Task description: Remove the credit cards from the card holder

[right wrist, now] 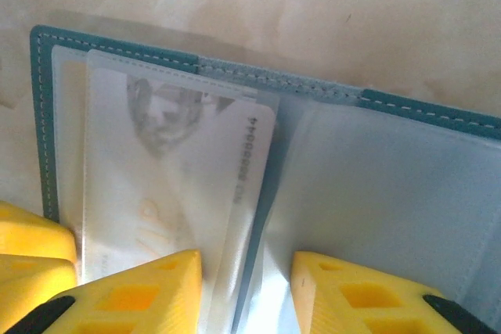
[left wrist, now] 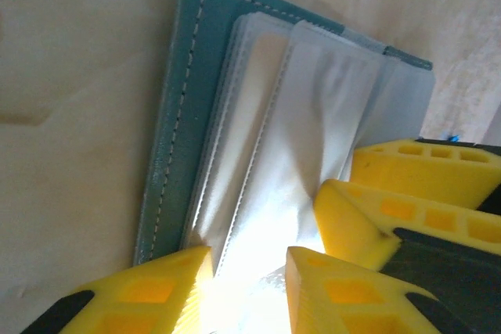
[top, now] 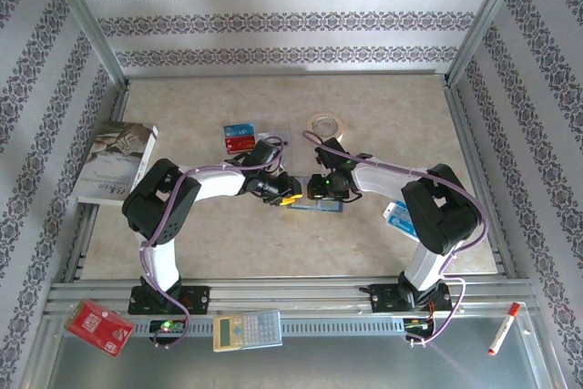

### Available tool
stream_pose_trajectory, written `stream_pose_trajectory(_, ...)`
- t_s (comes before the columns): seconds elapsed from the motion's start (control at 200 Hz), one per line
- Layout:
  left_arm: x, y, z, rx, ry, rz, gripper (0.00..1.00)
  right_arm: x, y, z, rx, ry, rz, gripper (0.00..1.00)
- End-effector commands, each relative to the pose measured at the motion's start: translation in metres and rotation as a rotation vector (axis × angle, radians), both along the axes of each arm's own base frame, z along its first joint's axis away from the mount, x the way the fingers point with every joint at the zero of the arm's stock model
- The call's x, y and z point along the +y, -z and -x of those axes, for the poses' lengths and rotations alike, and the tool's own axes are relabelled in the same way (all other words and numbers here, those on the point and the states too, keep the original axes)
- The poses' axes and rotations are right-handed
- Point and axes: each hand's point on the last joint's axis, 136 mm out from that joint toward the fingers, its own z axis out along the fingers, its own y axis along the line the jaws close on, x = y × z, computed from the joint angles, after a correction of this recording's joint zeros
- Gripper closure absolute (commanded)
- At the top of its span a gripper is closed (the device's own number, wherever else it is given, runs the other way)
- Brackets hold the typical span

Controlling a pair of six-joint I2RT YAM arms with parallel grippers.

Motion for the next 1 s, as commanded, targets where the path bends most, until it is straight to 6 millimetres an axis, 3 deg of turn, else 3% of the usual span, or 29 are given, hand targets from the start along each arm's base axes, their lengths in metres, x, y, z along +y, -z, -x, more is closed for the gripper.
stream_pose_trajectory(0.0, 0.008, 0.027, 0.019, 0.065, 0.053, -0.113, 0.70, -0.009, 0.024, 0.021, 0.106, 0.016, -0.009, 0.61)
stream_pose_trajectory(0.255, 0.001, 0.034, 0.030, 0.074, 0.151, -0.175, 0.71, -0.002, 0.025, 0.020, 0.137, 0.047, -0.120, 0.62)
stream_pose_trajectory(0.44, -0.017, -0.006, 0.014, -0.028, 0.183, -0.074, 0.70, 0.000, 0.014, 0.015, 0.126, 0.070, -0.184, 0.62)
stream_pose_trajectory(0.545, -0.029, -0.029, 0.006, -0.088, 0.195, 0.007, 0.70, 0.002, -0.005, 0.008, 0.087, 0.091, -0.249, 0.61)
stream_pose_trajectory(0.674, -0.040, -0.044, 0.004, -0.113, 0.200, 0.081, 0.70, -0.001, -0.032, -0.002, 0.027, 0.130, -0.318, 0.60)
stream_pose_trajectory(0.854, -0.051, -0.061, 0.000, -0.139, 0.203, 0.148, 0.70, -0.018, -0.061, -0.010, -0.051, 0.206, -0.355, 0.58)
stream_pose_trajectory(0.994, -0.068, -0.072, -0.001, -0.152, 0.204, 0.221, 0.69, -0.048, -0.074, -0.014, -0.135, 0.309, -0.321, 0.57)
